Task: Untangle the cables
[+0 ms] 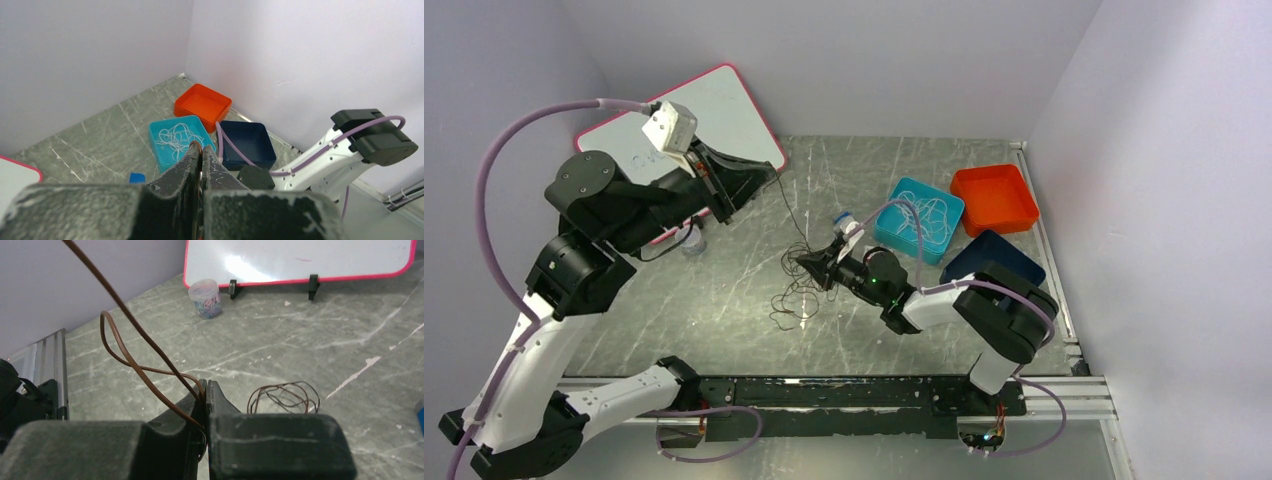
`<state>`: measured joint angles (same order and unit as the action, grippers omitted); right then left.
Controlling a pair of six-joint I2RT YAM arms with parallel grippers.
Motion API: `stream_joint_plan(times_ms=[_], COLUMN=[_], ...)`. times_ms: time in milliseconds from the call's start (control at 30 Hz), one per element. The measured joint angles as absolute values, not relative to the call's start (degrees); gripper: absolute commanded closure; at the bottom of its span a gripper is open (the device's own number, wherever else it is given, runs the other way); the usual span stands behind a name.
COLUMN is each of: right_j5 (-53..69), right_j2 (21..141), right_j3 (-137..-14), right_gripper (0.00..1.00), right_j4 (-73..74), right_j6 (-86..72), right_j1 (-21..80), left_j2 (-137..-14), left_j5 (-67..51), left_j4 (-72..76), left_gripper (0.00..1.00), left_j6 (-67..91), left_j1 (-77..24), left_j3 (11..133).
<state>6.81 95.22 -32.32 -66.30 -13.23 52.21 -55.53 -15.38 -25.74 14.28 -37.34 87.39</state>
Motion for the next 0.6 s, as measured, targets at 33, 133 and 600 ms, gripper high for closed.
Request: stream_joint_plan(times_ms=[33, 133, 600], right_j5=[6.79, 6.79, 6.57], right_j2=[95.42, 96.14, 101.36], right_j3=[-31.77, -30.17, -21.96], right_gripper=[0.93, 0.93, 0.84], right_j4=[-66.74, -67.94, -72.2], right_j6=[-13.41, -14.24, -17.41], right_j1=[52.21, 52.21, 52.21], left_j2=[-55.88, -57.04, -63.75], left_j5=[-14.92, -13.56, -10.28], left_j4=[-26.35, -27.4, -29.85], left_gripper=[0.93, 0.93, 0.93], left_j6=[14.11, 13.41, 8.97], left_j1=[-37.34, -37.34, -37.34], left_j3=[88.62, 91.81, 106.65])
